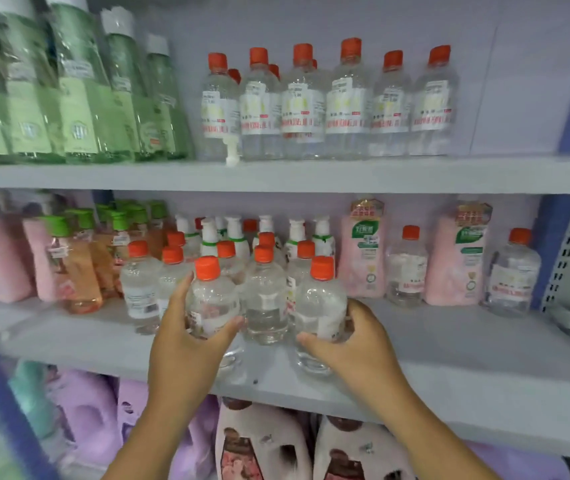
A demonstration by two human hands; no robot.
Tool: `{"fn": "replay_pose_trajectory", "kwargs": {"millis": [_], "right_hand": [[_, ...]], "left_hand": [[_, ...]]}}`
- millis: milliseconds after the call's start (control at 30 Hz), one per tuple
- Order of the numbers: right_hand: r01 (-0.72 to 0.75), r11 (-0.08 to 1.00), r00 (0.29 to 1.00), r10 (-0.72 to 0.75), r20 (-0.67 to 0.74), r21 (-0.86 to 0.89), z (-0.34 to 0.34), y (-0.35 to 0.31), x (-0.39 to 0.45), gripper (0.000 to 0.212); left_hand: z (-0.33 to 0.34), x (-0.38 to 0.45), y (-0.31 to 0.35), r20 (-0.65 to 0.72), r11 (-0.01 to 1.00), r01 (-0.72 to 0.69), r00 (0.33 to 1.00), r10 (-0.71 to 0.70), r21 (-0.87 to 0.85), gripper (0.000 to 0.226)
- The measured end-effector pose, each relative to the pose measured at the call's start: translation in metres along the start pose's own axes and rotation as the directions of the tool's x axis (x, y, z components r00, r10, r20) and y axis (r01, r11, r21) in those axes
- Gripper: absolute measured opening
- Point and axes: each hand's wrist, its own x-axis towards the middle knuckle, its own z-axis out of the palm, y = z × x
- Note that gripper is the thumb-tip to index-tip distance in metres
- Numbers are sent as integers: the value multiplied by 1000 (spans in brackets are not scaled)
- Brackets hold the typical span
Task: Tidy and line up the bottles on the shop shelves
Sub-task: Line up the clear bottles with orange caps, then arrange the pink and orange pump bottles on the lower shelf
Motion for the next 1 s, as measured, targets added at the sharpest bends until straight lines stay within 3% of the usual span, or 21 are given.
{"fn": "replay_pose_trajectory", "kwargs": {"millis": [133, 300, 367, 433, 467, 533, 600, 700, 833, 1000], "right_hand": [[34, 999, 999, -35, -24, -41, 36, -2, 4, 53], [-7, 997, 1000, 7, 4, -71, 47, 3, 10, 71], [-55, 997, 998, 56, 16, -45, 36, 11, 12, 79], [-106, 994, 992, 104, -65, -21, 11, 21, 20, 84], [-114, 993, 984, 111, -142, -15, -7, 28, 26, 79], [-133, 991, 949, 122, -291, -18, -47, 41, 41, 59], [-155, 987, 916, 127, -380, -42, -87, 51, 60, 46], [-171, 981, 881, 110, -460, -93, -140, 64, 85, 58], [-129, 979, 843, 23, -537, -161, -172, 79, 115, 65], [-250, 962, 828, 152, -540, -113, -165, 95, 158, 93]], "left_hand": [[6, 18, -25, 7, 1000, 13, 1000, -13, 14, 99], [19, 15, -30, 73, 998, 28, 997, -31, 47, 102], [28, 0, -21, -47, 989, -98, 993, 104, 114, 90], [43, -19, -2, -126, 935, -351, 926, 356, 60, 76], [55, -29, 10, -80, 897, -439, 897, 434, -57, 71], [87, -41, 38, 113, 854, -433, 870, 479, -288, 62], [124, -40, 65, 282, 884, -254, 881, 379, -392, 61], [191, -11, 89, 317, 903, -19, 933, 171, -430, 66], [261, 32, 101, 164, 956, -132, 970, 179, -262, 74], [322, 68, 91, 200, 998, 65, 978, -63, -4, 103]]}}
